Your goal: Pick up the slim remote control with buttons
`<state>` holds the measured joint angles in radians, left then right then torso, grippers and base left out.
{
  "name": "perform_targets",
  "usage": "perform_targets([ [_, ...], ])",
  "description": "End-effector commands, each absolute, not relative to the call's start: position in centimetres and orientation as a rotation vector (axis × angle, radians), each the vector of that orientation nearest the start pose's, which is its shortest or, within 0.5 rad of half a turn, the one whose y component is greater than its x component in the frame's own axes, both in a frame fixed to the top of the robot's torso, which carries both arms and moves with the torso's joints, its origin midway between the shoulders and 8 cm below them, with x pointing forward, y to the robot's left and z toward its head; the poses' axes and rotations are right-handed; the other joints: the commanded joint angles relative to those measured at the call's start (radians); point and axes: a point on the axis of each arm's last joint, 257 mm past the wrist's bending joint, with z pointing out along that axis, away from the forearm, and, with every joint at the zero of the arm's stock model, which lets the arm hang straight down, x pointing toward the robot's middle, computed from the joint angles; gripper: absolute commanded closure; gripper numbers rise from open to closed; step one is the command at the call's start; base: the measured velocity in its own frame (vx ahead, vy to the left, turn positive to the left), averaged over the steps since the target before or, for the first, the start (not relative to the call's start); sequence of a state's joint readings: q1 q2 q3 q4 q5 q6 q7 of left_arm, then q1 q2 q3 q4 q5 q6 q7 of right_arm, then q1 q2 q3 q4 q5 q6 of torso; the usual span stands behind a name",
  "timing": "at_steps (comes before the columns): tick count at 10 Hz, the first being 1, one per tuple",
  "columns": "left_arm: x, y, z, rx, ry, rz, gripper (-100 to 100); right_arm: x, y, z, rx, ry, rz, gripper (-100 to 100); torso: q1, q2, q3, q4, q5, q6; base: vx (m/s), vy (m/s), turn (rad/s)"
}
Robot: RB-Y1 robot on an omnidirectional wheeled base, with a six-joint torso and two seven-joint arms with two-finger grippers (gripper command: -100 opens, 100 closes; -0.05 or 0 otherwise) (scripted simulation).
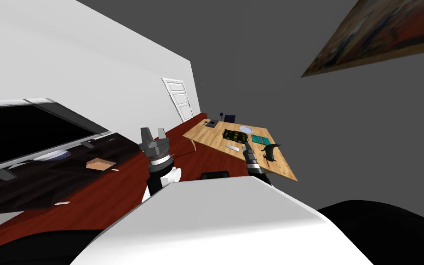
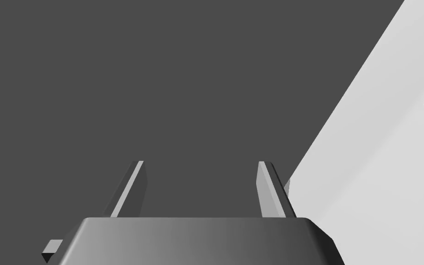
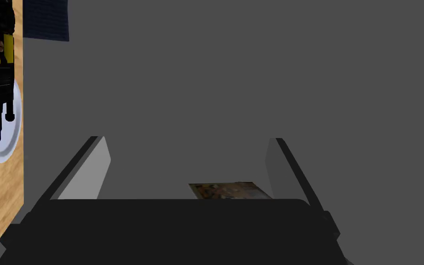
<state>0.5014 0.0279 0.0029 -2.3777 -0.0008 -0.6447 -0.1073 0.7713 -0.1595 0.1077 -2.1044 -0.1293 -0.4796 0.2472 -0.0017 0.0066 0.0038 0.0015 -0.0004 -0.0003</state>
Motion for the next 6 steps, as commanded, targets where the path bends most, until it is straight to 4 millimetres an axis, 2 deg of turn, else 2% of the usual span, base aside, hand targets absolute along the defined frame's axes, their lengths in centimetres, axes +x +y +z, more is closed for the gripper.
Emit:
perform_targets([
  [1, 29.4, 26.5, 8.9, -0.408, 0.485, -1.248, 0, 31.7, -28.9, -18.3, 0.923, 1.119, 1.015, -100, 0.0, 0.0, 0.0, 0.0, 0.0, 0.0, -0.072, -0.023, 0.093],
  [2, 29.4, 26.5, 8.9, -0.409, 0.485, -1.248, 0, 30.6, -28.6, -21.6, 0.97, 1.197, 0.985, -100, -0.001, -0.001, -0.001, 0.0, 0.0, 0.001, -0.061, -0.009, 0.186],
  [3, 29.4, 26.5, 8.9, -0.408, 0.485, -1.248, 0, 30.4, -28.6, -21.7, 0.974, 1.2, 0.982, -100, 0.0, -0.002, -0.001, 0.0, 0.0, 0.0, -0.042, -0.01, 0.119],
  [5, 29.4, 26.5, 8.9, -0.408, 0.485, -1.248, 0, 27.2, -27.8, -28.0, 1.059, 1.36, 0.919, -100, 0.0, -0.003, -0.002, -0.001, 0.0, 0.0, -0.051, -0.01, 0.313],
  [6, 29.4, 26.5, 8.9, -0.408, 0.485, -1.248, 0, 26.7, -27.9, -28.7, 1.072, 1.373, 0.908, -100, -0.001, -0.002, -0.001, -0.001, 0.0, 0.0, -0.047, -0.014, 0.115],
])
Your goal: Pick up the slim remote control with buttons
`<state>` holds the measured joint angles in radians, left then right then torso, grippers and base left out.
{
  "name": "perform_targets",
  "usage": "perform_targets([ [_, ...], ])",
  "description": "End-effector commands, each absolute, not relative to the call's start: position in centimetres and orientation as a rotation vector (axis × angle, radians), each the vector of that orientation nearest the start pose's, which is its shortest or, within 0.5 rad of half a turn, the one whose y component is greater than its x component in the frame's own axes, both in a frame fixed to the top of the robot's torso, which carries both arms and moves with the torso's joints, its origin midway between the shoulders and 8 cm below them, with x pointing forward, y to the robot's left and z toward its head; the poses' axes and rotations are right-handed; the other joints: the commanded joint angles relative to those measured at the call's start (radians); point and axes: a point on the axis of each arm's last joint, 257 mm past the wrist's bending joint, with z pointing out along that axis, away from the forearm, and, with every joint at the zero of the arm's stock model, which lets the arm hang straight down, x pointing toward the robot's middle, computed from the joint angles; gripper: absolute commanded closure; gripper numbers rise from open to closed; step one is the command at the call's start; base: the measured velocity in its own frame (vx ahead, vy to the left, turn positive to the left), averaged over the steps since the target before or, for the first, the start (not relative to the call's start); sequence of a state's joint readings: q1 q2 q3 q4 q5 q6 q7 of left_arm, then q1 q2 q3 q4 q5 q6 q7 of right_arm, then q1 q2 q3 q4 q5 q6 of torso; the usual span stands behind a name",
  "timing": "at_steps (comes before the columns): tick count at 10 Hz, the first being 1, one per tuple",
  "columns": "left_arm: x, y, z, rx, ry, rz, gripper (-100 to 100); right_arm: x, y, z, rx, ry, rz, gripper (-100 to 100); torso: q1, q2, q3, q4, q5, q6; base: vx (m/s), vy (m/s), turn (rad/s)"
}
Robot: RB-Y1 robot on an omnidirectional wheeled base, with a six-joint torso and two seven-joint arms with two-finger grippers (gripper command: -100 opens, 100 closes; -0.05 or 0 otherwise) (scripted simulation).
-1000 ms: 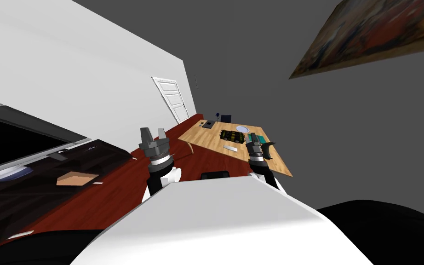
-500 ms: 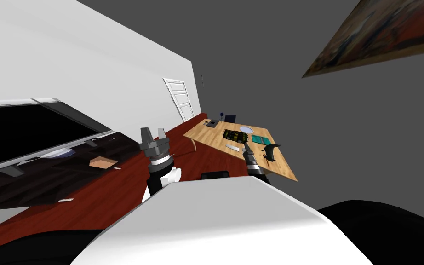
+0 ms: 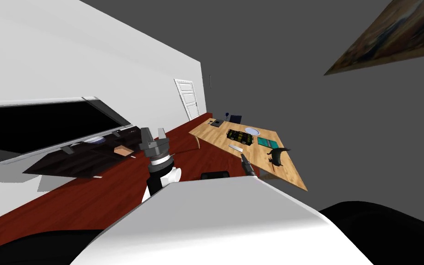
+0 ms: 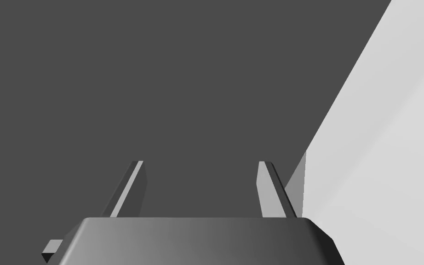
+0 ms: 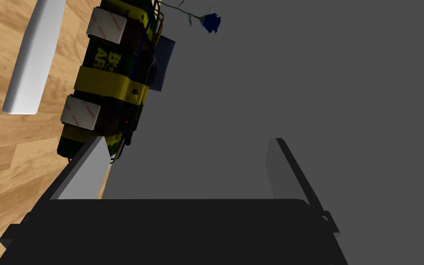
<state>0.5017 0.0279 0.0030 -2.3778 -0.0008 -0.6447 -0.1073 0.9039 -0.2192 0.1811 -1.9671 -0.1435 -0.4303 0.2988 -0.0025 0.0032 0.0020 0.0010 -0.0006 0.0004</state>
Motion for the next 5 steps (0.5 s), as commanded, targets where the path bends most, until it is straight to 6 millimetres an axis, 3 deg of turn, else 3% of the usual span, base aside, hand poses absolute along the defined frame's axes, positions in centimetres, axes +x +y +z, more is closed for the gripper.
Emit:
perform_targets([
  [1, 29.4, 26.5, 8.9, -0.409, 0.485, -1.248, 0, 24.3, -27.5, -32.1, 1.118, 1.464, 0.867, -100, 0.0, 0.0, 0.0, 0.0, 0.0, 0.0, -0.037, -0.004, 0.235],
  [2, 29.4, 26.5, 8.9, -0.408, 0.485, -1.248, 0, 24.3, -27.5, -32.1, 1.118, 1.464, 0.867, -100, 0.0, 0.0, 0.0, 0.0, 0.0, 0.0, -0.028, -0.006, 0.138],
  [4, 29.4, 26.5, 8.9, -0.408, 0.485, -1.248, 0, 18.7, -26.5, -37.8, 1.191, 1.644, 0.789, -100, 0.001, -0.001, -0.001, 0.0, 0.0, -0.001, -0.032, -0.001, 0.392],
  [5, 29.4, 26.5, 8.9, -0.408, 0.485, -1.248, 0, 18.3, -26.6, -38.3, 1.199, 1.654, 0.781, -100, 0.0, -0.001, -0.001, 0.0, 0.0, -0.001, -0.023, -0.008, 0.15],
])
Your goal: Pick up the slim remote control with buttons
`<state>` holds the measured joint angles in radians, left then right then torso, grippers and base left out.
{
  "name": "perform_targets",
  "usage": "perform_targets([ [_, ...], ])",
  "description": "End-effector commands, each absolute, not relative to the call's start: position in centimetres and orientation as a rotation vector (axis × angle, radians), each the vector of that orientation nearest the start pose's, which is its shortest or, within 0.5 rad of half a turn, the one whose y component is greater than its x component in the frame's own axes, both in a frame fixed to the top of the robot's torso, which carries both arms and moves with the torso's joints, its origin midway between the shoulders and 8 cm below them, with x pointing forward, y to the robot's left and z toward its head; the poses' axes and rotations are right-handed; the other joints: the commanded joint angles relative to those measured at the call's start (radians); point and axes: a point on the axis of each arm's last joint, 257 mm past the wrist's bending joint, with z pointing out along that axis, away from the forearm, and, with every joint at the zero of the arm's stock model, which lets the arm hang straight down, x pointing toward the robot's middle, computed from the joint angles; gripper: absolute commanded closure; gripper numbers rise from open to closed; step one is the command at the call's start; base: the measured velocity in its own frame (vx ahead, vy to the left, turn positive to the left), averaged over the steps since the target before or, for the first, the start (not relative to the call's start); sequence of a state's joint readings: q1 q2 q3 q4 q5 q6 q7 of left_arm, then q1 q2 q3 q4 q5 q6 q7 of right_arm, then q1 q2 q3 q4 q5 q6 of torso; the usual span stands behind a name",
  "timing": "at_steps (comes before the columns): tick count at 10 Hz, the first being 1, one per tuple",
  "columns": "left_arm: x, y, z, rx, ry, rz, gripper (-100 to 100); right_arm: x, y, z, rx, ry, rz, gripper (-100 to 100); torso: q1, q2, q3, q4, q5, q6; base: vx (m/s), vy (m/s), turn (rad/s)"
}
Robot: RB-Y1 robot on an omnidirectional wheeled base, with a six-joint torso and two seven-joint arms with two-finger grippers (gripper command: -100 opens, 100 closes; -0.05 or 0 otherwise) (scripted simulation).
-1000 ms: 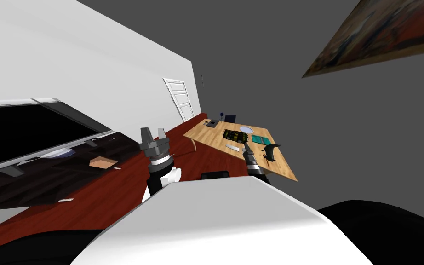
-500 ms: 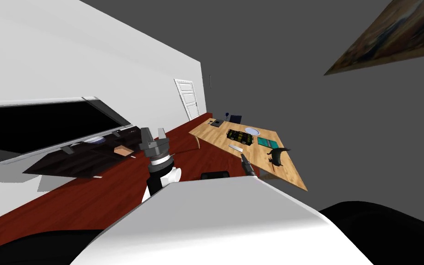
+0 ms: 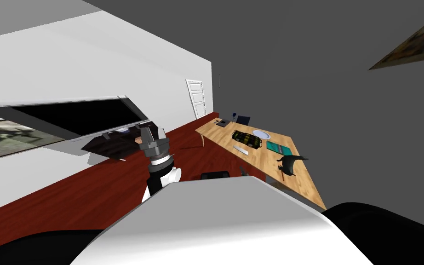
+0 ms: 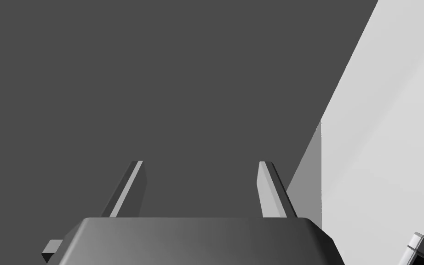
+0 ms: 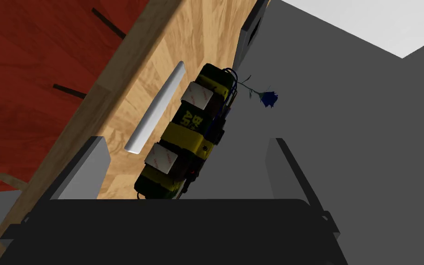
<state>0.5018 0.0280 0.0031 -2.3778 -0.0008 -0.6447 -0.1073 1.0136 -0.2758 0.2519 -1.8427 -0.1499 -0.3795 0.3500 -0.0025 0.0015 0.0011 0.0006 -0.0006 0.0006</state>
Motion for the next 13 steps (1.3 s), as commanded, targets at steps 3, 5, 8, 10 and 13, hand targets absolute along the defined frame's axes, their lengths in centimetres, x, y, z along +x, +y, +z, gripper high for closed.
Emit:
perform_targets([
  [3, 29.4, 26.5, 8.9, -0.409, 0.485, -1.247, 0, 11.2, -25.8, -43.5, 1.26, 1.851, 0.689, -100, 0.0, -0.001, -0.001, 0.0, 0.0, 0.0, -0.012, 0.001, 0.285],
  [5, 29.4, 26.5, 8.9, -0.409, 0.485, -1.247, 0, 7.3, -25.5, -45.6, 1.283, 1.95, 0.642, -100, 0.0, -0.001, -0.001, 0.0, 0.0, 0.0, -0.003, 0.0, 0.229],
  [8, 29.4, 26.5, 8.9, -0.409, 0.485, -1.248, 0, -1.0, -25.1, -48.8, 1.308, 2.151, 0.546, -100, -0.001, -0.003, -0.001, 0.0, 0.0, -0.001, 0.01, -0.002, 0.397],
  [10, 29.4, 26.5, 8.9, -0.409, 0.485, -1.247, 0, -8.4, -25.2, -50.2, 1.299, 2.334, 0.464, -100, 0.0, -0.003, -0.002, -0.001, 0.0, 0.0, 0.031, -0.004, 0.395],
  [13, 29.4, 26.5, 8.9, -0.409, 0.485, -1.247, 0, -12.9, -25.7, -50.7, 1.291, 2.438, 0.407, -100, -0.001, -0.004, -0.002, -0.001, 0.0, 0.001, 0.021, -0.005, 0.267],
])
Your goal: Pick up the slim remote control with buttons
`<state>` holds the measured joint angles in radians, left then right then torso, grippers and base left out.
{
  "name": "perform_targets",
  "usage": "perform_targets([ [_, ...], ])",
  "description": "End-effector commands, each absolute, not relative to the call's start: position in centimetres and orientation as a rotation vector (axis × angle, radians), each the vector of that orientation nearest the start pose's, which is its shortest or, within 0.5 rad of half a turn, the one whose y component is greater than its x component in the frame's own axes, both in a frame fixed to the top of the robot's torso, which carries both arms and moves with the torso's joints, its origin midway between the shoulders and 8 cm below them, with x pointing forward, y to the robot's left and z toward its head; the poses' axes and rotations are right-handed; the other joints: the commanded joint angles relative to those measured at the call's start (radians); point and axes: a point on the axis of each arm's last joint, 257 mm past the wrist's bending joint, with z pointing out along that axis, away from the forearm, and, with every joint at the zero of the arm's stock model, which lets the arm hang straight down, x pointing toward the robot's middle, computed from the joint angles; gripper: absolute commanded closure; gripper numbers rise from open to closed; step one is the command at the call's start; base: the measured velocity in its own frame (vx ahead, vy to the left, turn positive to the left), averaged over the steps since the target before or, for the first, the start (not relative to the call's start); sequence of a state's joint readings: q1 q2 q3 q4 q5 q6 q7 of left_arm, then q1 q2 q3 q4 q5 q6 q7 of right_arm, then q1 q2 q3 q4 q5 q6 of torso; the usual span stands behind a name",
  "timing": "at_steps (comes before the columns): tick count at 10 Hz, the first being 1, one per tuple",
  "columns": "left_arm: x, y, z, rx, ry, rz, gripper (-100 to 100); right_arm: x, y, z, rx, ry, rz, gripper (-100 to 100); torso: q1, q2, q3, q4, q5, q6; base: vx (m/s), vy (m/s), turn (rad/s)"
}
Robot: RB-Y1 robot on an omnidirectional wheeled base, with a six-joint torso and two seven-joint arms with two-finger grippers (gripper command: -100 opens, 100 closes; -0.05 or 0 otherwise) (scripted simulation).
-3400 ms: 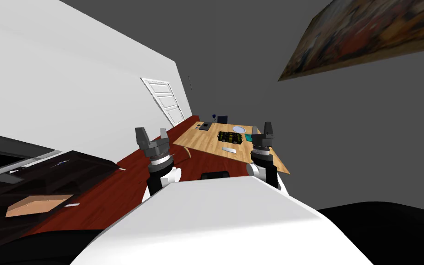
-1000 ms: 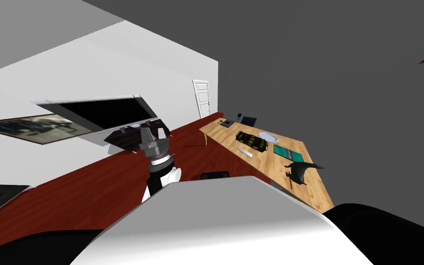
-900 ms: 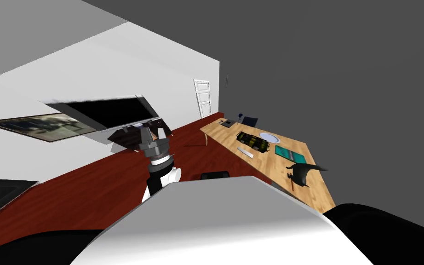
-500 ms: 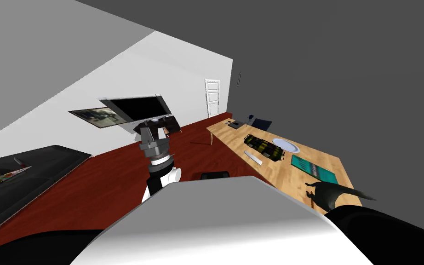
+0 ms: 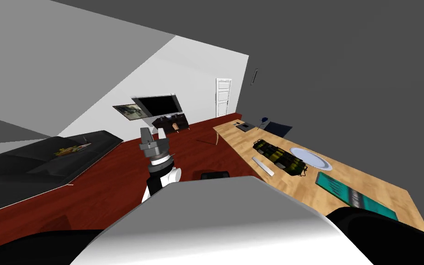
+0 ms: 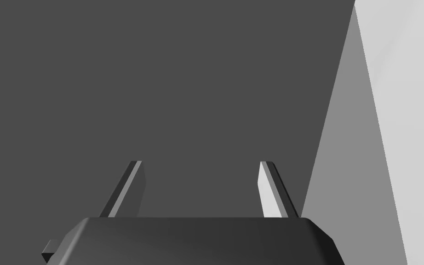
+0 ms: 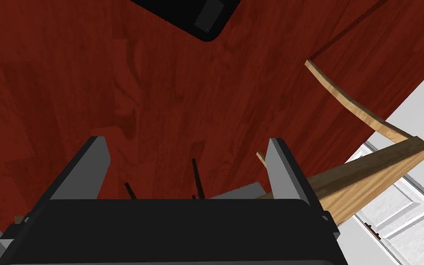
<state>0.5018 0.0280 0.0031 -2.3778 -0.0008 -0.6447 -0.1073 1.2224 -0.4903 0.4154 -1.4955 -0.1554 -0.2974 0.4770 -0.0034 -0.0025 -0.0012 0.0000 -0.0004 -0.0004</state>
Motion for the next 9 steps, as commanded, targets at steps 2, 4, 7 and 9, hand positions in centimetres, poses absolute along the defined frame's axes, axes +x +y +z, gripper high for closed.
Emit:
perform_targets([
  [2, 29.4, 26.5, 8.9, -0.409, 0.485, -1.247, 0, -16.5, -26.2, -50.8, 1.271, 2.527, 0.362, -100, -0.001, -0.001, -0.001, 0.0, 0.0, 0.001, 0.046, -0.024, 0.334],
  [4, 29.4, 26.5, 8.9, -0.409, 0.485, -1.247, 0, -20.3, -27.0, -50.8, 1.245, 2.618, 0.313, -100, 0.0, -0.001, 0.0, 0.0, 0.0, 0.002, 0.027, -0.004, 0.208],
  [7, 29.4, 26.5, 8.9, -0.409, 0.485, -1.247, 0, -25.7, -28.8, -50.0, 1.169, 2.768, 0.239, -100, -0.001, -0.002, -0.001, 0.0, 0.0, 0.0, 0.056, -0.027, 0.351],
  [9, 29.4, 26.5, 8.9, -0.409, 0.485, -1.247, 0, -26.4, -29.1, -50.0, 1.173, 2.779, 0.225, -100, -0.002, -0.003, -0.002, -0.001, -0.001, 0.001, 0.036, -0.036, 0.135],
])
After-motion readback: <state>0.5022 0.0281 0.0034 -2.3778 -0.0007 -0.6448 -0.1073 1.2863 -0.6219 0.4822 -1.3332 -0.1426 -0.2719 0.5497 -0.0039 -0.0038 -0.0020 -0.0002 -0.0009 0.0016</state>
